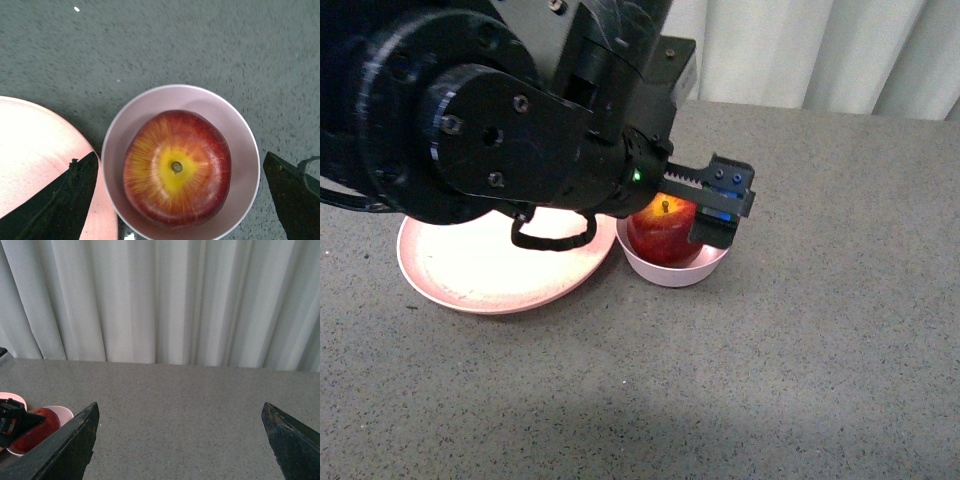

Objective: Move apple from plate to bowl

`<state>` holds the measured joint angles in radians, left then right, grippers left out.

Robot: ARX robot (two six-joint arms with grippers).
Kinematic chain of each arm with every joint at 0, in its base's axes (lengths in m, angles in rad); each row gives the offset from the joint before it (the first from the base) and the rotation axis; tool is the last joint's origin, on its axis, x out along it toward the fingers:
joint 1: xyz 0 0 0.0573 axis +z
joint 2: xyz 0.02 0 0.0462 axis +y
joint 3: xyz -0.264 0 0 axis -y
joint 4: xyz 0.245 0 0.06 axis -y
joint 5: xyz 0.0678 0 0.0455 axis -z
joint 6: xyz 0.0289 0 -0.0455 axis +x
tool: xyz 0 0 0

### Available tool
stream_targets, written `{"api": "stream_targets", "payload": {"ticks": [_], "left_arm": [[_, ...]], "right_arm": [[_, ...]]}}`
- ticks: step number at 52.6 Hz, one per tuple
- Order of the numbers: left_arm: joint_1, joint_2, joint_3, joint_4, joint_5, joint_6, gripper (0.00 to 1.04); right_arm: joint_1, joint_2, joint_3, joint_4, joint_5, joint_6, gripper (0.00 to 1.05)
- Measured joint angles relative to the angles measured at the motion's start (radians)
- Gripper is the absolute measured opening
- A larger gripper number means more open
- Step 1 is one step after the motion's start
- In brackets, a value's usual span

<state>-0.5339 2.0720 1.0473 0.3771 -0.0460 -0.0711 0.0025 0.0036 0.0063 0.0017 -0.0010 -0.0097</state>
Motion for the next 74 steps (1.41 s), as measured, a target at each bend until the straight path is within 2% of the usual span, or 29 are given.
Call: {"api": "stream_targets", "payload": {"ticks": [20, 33, 34, 35, 37, 38, 41, 44, 51, 59, 67, 70, 74], "left_arm": [[0.113, -0.140, -0.150, 0.135, -0.121, -0.048, 0.98], [0.119, -0.148, -0.164, 0.146, -0.137, -0.052, 0.98], [0.116, -0.139, -0.181, 0.209, -0.175, -0.034, 0.95], [0.117, -0.129, -0.219, 0.352, -0.242, -0.015, 0.90], [0.121, -0.124, -0.285, 0.542, -0.299, 0.013, 0.83], [0.132, -0.129, -0.341, 0.659, -0.302, 0.023, 0.77], [0.170, -0.172, -0.455, 0.851, -0.291, 0.042, 0.65], [0.199, -0.229, -0.521, 0.914, -0.274, 0.048, 0.56], [0.254, -0.356, -0.639, 0.935, -0.231, 0.053, 0.36], [0.320, -0.510, -0.788, 0.908, -0.162, 0.059, 0.04], [0.362, -0.651, -0.871, 0.855, -0.115, 0.063, 0.04], [0.384, -0.754, -0.890, 0.750, -0.100, 0.063, 0.04], [0.402, -0.842, -0.911, 0.697, -0.086, 0.063, 0.04]], "right_arm": [[0.000, 0.000, 0.000, 0.000, 0.000, 0.000, 0.95], [0.000, 0.000, 0.000, 0.000, 0.000, 0.000, 0.95], [0.000, 0.000, 0.000, 0.000, 0.000, 0.000, 0.95], [0.000, 0.000, 0.000, 0.000, 0.000, 0.000, 0.95], [0.000, 0.000, 0.000, 0.000, 0.000, 0.000, 0.95], [0.000, 0.000, 0.000, 0.000, 0.000, 0.000, 0.95], [0.000, 0.000, 0.000, 0.000, 0.002, 0.000, 0.95], [0.000, 0.000, 0.000, 0.000, 0.002, 0.000, 0.95], [0.000, 0.000, 0.000, 0.000, 0.000, 0.000, 0.95], [0.000, 0.000, 0.000, 0.000, 0.000, 0.000, 0.95], [0.000, 0.000, 0.000, 0.000, 0.000, 0.000, 0.95], [0.000, 0.000, 0.000, 0.000, 0.000, 0.000, 0.95], [0.000, 0.000, 0.000, 0.000, -0.001, 0.000, 0.95]]}}
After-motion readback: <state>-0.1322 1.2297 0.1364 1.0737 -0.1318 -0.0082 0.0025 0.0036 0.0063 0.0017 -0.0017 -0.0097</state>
